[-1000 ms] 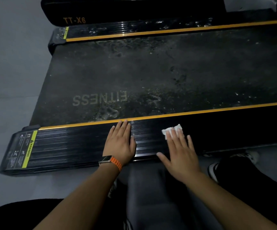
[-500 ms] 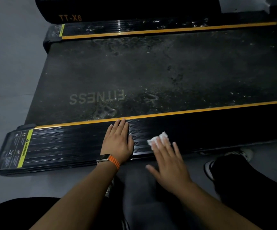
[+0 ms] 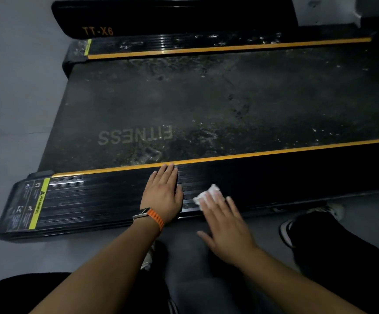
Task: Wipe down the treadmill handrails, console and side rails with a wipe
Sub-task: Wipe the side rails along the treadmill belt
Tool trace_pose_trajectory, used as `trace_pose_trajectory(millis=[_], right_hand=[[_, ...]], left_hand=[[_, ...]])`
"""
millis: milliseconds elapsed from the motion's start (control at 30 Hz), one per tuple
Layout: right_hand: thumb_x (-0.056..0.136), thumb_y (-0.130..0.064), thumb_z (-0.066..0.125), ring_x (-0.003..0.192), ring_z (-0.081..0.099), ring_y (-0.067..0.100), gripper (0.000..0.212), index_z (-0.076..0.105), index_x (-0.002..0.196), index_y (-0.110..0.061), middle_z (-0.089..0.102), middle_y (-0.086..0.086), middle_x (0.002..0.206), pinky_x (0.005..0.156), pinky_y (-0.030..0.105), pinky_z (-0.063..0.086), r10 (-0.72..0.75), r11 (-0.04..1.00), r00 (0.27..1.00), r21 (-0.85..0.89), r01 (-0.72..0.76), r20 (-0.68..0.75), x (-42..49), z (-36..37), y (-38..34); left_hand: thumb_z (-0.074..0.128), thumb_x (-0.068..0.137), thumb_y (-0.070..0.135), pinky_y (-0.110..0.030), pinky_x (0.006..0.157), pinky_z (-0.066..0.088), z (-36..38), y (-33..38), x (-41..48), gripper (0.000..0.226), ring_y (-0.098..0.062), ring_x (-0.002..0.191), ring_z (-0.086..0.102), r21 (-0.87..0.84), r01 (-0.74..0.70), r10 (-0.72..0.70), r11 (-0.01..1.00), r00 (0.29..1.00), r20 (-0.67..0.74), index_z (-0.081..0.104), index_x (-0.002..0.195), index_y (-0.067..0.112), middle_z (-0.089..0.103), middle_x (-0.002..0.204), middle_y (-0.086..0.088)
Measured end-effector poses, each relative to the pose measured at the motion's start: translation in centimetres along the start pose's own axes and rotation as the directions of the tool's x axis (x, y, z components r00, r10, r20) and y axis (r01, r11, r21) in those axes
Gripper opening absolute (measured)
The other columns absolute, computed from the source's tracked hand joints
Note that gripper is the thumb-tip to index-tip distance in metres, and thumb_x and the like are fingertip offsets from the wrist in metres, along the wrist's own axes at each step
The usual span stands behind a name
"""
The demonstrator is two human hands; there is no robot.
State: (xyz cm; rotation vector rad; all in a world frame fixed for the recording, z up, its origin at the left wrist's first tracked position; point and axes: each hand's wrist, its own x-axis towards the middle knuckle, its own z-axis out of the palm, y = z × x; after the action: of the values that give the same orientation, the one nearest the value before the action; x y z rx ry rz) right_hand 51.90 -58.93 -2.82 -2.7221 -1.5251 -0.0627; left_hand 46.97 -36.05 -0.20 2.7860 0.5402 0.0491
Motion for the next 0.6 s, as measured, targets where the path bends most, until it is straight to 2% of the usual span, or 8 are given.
trace_pose_trajectory(millis=[133, 267, 400, 500, 600], right_hand=[[0.098, -0.062, 0.044, 0.159, 0.023, 0.025, 0.081, 0.032, 0.163, -0.016, 0.027, 0.006, 0.171, 0.124, 0.050, 0.020, -0.100, 0.995, 0.995, -0.028, 0.100, 0.006, 1.7, -0.2, 0.0], [0.100, -0.058, 0.041, 0.160, 0.018, 0.022, 0.079, 0.029, 0.165, -0.015, 0.017, 0.003, 0.174, 0.125, 0.052, 0.021, 0.011, 0.999, 1.000, -0.053, -0.010, 0.026, -0.6, -0.5, 3.7], [0.100, -0.061, 0.040, 0.161, 0.014, 0.028, 0.083, 0.026, 0.165, -0.013, 0.019, 0.008, 0.173, 0.126, 0.054, 0.018, 0.096, 0.995, 0.994, 0.022, -0.097, 0.046, 1.1, -0.3, 0.5], [0.100, -0.066, 0.037, 0.161, 0.011, 0.026, 0.084, 0.025, 0.165, -0.015, 0.018, 0.006, 0.174, 0.125, 0.054, 0.015, -0.019, 0.998, 0.998, 0.061, 0.015, 0.067, 3.9, 0.1, -2.4], [0.101, -0.066, 0.035, 0.162, 0.008, 0.020, 0.081, 0.022, 0.166, -0.020, 0.015, 0.001, 0.174, 0.124, 0.052, 0.018, -0.084, 0.996, 0.993, 0.032, 0.082, 0.077, 4.3, 0.0, -0.4]], left_hand=[[0.017, 0.099, 0.053, -0.043, 0.128, 0.015, -0.6, -2.2, -0.6, 0.073, -0.019, 0.157, 0.019, 0.029, 0.030, -0.030, 0.999, 1.000, -0.004, 0.036, 0.158, 0.014, 0.029, 0.167, -0.003], [0.014, 0.097, 0.053, -0.044, 0.129, 0.014, -1.0, -3.6, -0.9, 0.077, -0.020, 0.157, 0.016, 0.039, 0.103, -0.102, 0.994, 0.995, -0.014, 0.034, 0.159, 0.013, 0.025, 0.169, -0.004], [0.019, 0.098, 0.050, -0.046, 0.128, 0.016, -0.6, -3.1, -0.8, 0.073, -0.023, 0.157, 0.020, 0.035, 0.103, -0.102, 0.994, 0.994, -0.033, 0.038, 0.157, 0.010, 0.030, 0.167, -0.007], [0.020, 0.098, 0.048, -0.046, 0.128, 0.017, -0.6, -3.2, -0.8, 0.073, -0.023, 0.157, 0.020, 0.041, 0.113, -0.111, 0.993, 0.993, -0.039, 0.038, 0.157, 0.010, 0.031, 0.166, -0.007], [0.020, 0.098, 0.048, -0.045, 0.128, 0.015, -0.6, -3.1, -0.7, 0.073, -0.022, 0.157, 0.017, 0.042, 0.114, -0.113, 0.993, 0.993, -0.027, 0.036, 0.158, 0.010, 0.028, 0.167, -0.006]])
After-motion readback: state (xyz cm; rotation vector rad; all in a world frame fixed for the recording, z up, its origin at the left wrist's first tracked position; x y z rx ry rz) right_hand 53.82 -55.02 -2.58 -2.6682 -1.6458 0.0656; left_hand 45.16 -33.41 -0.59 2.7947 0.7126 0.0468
